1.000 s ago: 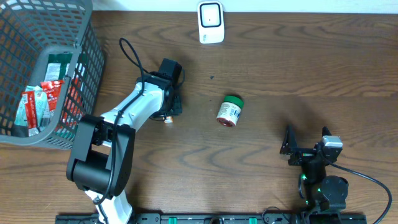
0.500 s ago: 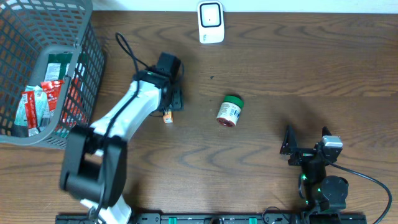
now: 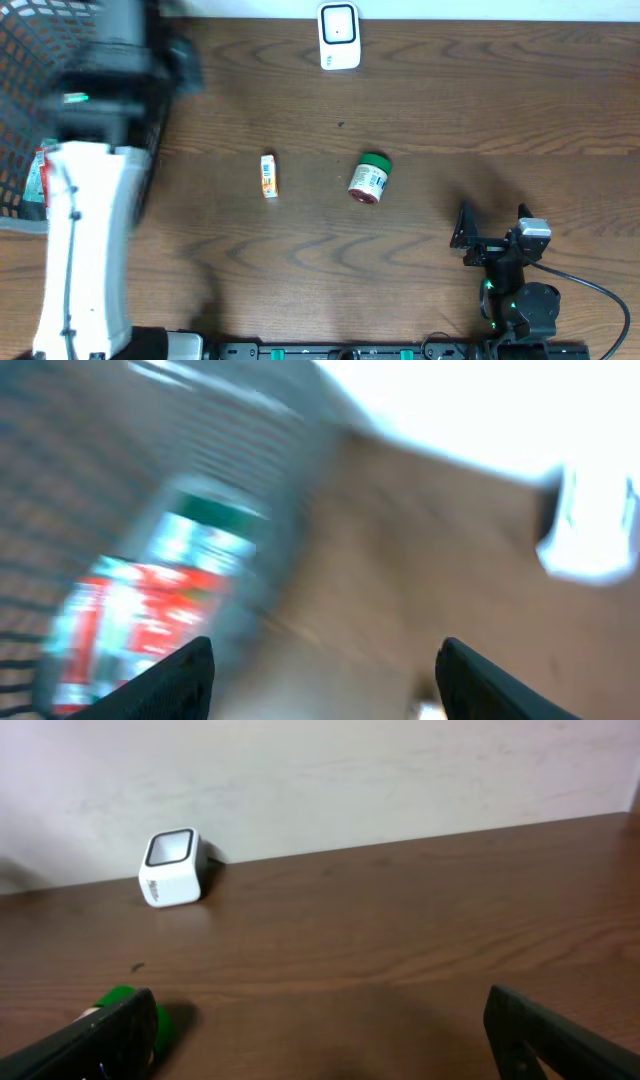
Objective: Scan the item barcode
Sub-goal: 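Move the left gripper back into the basket and grasp the red snack bag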
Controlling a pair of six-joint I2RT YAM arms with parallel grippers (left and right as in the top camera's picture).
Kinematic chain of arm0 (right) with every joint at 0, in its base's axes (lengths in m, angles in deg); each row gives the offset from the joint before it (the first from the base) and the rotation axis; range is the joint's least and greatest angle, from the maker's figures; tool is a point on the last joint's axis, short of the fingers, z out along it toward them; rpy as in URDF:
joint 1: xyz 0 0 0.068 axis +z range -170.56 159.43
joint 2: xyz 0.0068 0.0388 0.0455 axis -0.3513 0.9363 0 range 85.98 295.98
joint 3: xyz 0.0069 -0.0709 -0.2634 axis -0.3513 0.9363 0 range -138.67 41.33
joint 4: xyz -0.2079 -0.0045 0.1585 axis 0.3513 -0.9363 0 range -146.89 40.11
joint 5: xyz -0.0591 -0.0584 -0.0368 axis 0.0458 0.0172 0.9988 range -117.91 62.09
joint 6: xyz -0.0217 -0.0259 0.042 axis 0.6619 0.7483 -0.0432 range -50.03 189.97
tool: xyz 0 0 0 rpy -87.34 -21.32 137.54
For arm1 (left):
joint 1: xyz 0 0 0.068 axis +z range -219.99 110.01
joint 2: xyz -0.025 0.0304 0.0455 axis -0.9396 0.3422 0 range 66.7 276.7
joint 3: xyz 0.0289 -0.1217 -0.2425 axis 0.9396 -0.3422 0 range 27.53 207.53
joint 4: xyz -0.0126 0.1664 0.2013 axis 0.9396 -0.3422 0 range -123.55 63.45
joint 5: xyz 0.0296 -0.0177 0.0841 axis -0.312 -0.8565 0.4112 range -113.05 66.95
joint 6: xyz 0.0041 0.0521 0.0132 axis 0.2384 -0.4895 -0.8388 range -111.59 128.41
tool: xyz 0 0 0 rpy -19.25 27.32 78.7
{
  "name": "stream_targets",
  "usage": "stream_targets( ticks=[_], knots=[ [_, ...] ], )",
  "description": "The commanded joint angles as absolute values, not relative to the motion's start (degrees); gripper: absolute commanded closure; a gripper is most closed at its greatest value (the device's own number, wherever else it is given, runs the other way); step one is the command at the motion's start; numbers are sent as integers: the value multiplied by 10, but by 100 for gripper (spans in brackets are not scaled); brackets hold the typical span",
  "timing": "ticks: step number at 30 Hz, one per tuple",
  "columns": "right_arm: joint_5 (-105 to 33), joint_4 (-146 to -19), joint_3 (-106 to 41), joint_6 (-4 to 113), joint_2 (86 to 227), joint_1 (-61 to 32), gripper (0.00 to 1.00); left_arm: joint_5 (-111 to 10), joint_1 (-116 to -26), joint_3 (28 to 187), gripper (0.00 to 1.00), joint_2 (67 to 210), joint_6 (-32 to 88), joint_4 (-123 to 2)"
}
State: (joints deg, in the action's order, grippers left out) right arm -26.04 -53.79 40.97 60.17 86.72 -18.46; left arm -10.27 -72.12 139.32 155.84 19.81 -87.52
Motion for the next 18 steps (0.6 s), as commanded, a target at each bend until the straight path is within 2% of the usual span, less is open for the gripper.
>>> stream_targets(
  ticks=[1,9,12,18],
  knots=[
    [-261,-540,410,608,866,-189,1,-79,-628,1433,29,1554,181,-882],
    [-261,-540,410,608,866,-189,1,-167,-423,1417,23,1620,181,-895],
    [-261,-540,410,608,866,-189,1,-230,-385,1416,18,1672,178,-911],
    [-261,-540,410,608,866,-188,1,-300,-357,1416,17,1784,139,-951]
  ],
)
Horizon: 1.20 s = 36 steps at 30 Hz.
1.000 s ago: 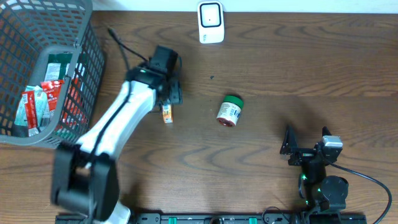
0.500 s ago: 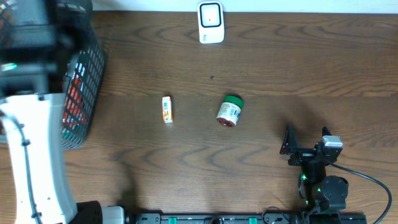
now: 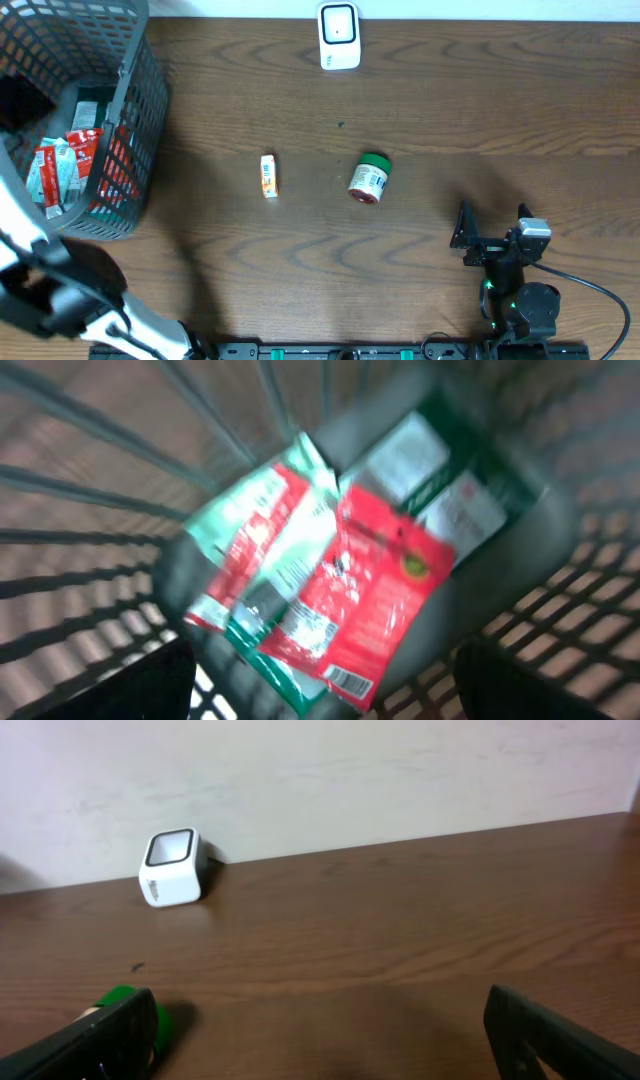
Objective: Scan the item barcode
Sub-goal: 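Move the left gripper back into the basket and grasp the red snack bag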
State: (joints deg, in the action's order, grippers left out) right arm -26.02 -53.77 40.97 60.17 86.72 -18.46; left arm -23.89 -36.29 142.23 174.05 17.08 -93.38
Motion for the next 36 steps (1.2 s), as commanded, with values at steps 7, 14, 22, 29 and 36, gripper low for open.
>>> stream_targets(
  ticks=[7,14,22,29,36],
  knots=[
    [-261,-540,410,608,866,-188,1,-314,-357,1416,16,1876,103,-970],
    [-261,-540,410,608,867,-189,1,-314,-357,1412,16,1939,99,-967],
    [-261,-540,410,608,867,-188,1,-315,-357,1410,17,1996,100,-990],
    [-261,-540,410,608,867,-189,1,-317,-357,1412,74,1999,113,-992],
    [-261,-540,410,608,867,-189,1,-316,-357,1457,93,1975,136,-1019]
  ],
)
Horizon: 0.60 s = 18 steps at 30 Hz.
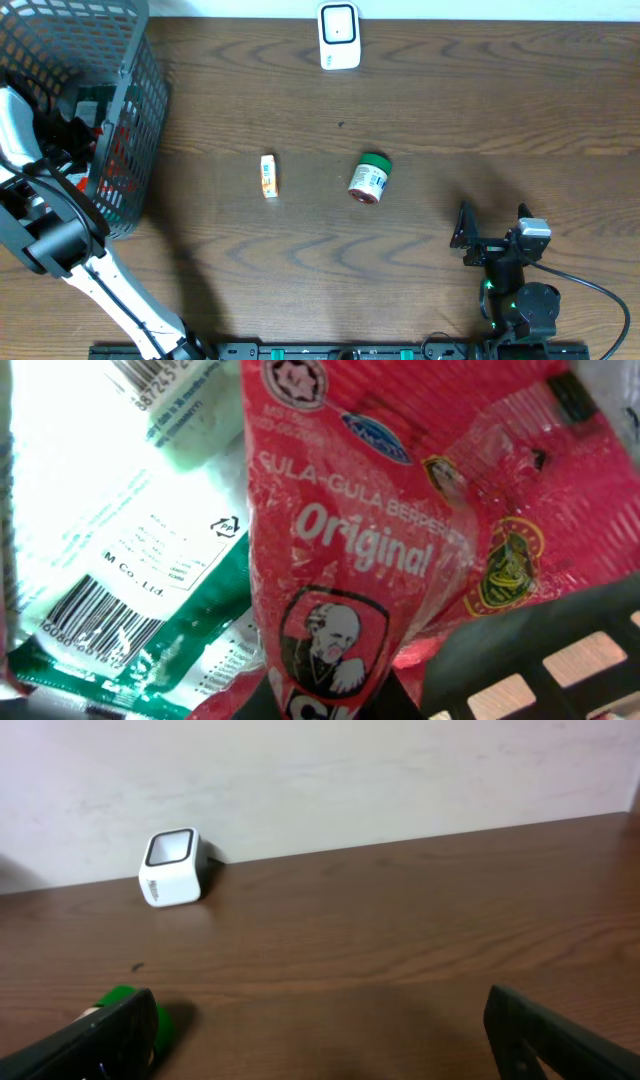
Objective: Scan the item barcode
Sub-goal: 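Move the left gripper back into the basket and grasp the red snack bag, then lift the red snack bag out and carry it toward the scanner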
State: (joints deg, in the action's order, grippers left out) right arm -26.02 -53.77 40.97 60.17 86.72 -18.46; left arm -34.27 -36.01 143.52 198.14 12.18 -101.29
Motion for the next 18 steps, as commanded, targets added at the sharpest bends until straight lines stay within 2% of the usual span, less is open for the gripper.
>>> stream_targets(
  ticks=[1,12,18],
  knots=[
    [-261,-540,410,608,867,-189,1,-316,-357,1462,93,1966,136,-1019],
    [-261,-540,410,608,867,-189,1,-314,-357,1480,93,1747,177,-945],
    [-261,-540,410,608,867,-189,1,-347,-360,1479,93,1633,253,-920]
  ],
)
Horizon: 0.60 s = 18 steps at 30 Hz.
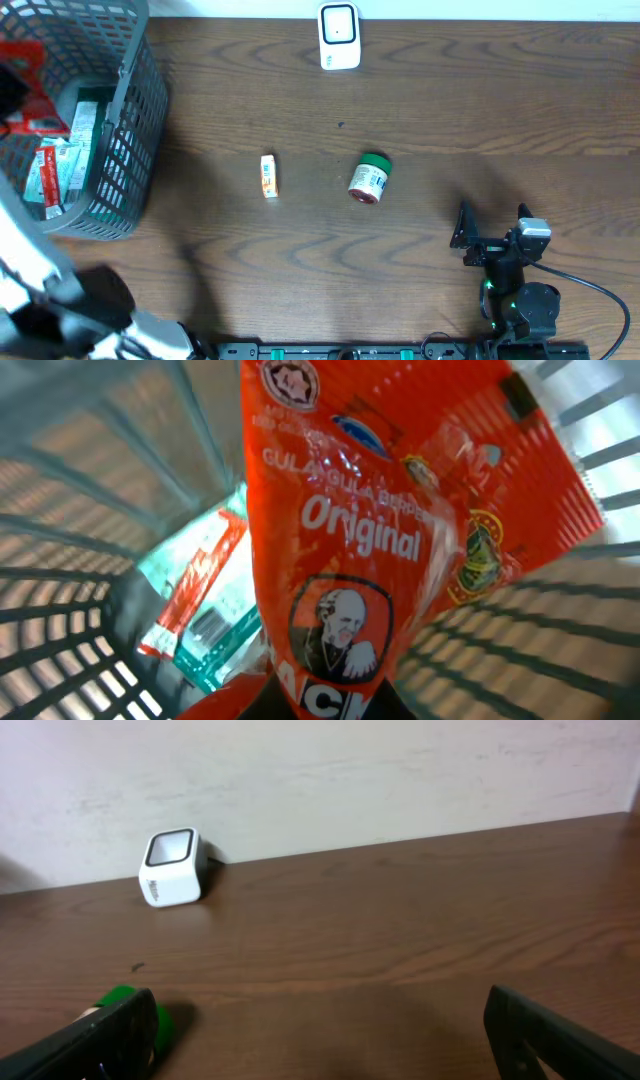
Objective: Scan the item barcode
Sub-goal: 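Lift the red snack bag out and carry it toward the scanner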
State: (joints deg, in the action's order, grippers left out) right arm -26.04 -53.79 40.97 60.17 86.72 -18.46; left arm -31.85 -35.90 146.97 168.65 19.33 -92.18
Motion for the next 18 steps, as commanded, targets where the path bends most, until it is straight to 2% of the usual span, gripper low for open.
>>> stream_targets(
  ticks=[1,7,14,18],
  knots=[
    [-261,-540,410,608,867,-189,1,-368,-362,1479,93,1618,256,-920],
    [-261,-540,410,608,867,-189,1,-477,-422,1478,93,1557,263,-937],
    [-261,-540,410,608,867,-189,1,-475,-588,1449,93,1569,266,-968],
    [-261,-540,410,608,867,-189,1,-423,-695,1407,94,1592,300,-956]
  ],
)
